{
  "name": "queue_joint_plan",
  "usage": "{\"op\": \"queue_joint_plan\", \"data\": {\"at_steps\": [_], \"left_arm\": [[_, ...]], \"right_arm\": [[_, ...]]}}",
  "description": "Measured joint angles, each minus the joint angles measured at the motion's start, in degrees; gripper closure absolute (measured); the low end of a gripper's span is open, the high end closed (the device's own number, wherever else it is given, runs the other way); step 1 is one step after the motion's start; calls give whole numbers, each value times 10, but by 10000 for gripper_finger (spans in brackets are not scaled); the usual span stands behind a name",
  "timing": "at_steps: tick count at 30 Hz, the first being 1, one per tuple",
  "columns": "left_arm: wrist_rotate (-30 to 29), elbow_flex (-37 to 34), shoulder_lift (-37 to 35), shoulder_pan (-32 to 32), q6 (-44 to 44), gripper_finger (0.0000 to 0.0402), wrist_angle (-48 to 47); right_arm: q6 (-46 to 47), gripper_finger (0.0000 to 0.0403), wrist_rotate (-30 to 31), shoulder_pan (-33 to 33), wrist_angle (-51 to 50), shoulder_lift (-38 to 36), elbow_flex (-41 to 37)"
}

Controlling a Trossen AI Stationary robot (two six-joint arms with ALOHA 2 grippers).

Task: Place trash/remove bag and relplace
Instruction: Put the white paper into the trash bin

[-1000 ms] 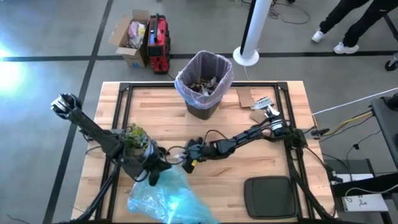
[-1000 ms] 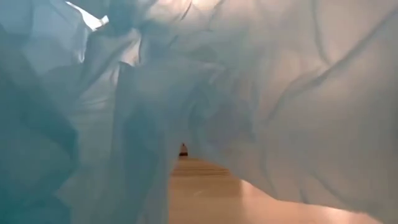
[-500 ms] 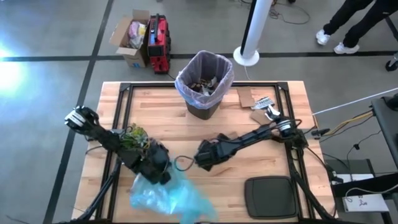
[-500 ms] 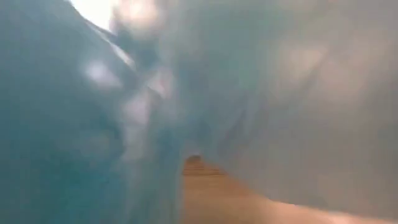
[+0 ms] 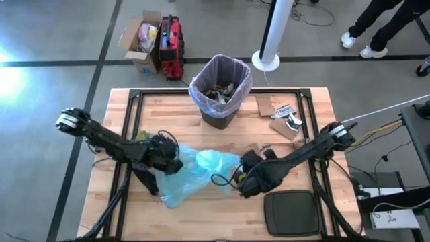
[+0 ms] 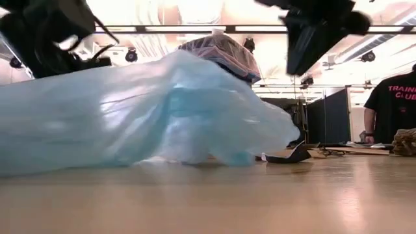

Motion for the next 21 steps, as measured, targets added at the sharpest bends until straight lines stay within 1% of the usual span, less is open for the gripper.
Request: {"op": "queue_joint_plan", "data": {"at_steps": [3, 6, 9, 11, 14, 17, 18, 21], "left_arm": [[7, 0, -54, -3, 15, 391, -29], [20, 0, -112, -5, 7, 391, -45], [17, 0, -161, -5, -16, 391, -12], [7, 0, -185, -5, -12, 391, 27], [-21, 0, -197, -5, 39, 391, 122], [-31, -3, -187, -5, 116, 391, 209], [-30, -3, -181, -4, 136, 391, 221], [-30, -4, -163, -5, 152, 391, 235]], "right_arm": [[45, 304, -9, 1, 2, -38, -12], [60, 275, -31, -8, 0, -68, -21], [61, 245, -61, -19, 2, -89, -31], [57, 229, -79, -28, 10, -95, -33], [55, 214, -89, -46, 16, -99, -45], [28, 209, -89, -72, 66, -91, -65], [7, 209, -89, -83, 87, -83, -74], [-47, 208, -111, -118, 214, -53, -96]]}}
